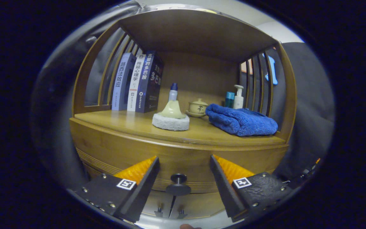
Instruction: Pull open the drawer, take out the items inside it, and place them on the countertop above the cabinet.
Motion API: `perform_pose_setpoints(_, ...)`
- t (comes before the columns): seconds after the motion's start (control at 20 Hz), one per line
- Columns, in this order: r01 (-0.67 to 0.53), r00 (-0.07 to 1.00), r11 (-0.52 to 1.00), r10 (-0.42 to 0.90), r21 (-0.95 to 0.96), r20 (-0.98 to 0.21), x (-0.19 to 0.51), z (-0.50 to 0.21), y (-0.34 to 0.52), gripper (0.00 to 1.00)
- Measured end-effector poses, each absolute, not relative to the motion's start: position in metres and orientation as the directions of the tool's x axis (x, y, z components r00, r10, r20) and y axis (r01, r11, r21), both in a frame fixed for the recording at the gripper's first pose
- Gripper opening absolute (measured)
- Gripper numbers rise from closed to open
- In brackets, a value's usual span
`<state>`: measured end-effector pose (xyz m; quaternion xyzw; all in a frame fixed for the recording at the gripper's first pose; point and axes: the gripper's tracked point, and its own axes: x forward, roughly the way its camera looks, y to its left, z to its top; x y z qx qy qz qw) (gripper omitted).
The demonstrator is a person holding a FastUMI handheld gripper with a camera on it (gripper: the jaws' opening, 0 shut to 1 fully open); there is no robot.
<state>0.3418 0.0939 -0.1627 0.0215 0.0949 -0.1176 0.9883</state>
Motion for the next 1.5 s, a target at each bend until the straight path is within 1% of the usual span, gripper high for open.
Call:
perform_pose_setpoints(0.2, 0.262, 0.955, 0.961, -0.245, 0.086, -0.169, 0.326, -0.150, 0.073, 0.96)
perform_pose_setpoints(0.45, 0.271, 0.959, 0.959, -0.262, 0.081, -0.112, 0.305, -0.128, 0.032, 0.96)
perform_pose_setpoints(0.8, 0.280, 0.960, 0.959, -0.280, 0.036, -0.004, 0.279, -0.078, -0.047, 0.96)
perform_pose_setpoints(1.05, 0.339, 0.936, 0.941, -0.338, 0.007, 0.100, 0.248, -0.046, -0.122, 0.95)
perform_pose_setpoints(1.15, 0.346, 0.929, 0.938, -0.342, -0.001, 0.141, 0.232, -0.035, -0.145, 0.95)
perform_pose_setpoints(1.5, 0.376, 0.899, 0.927, -0.361, -0.013, 0.249, 0.175, -0.029, -0.217, 0.95)
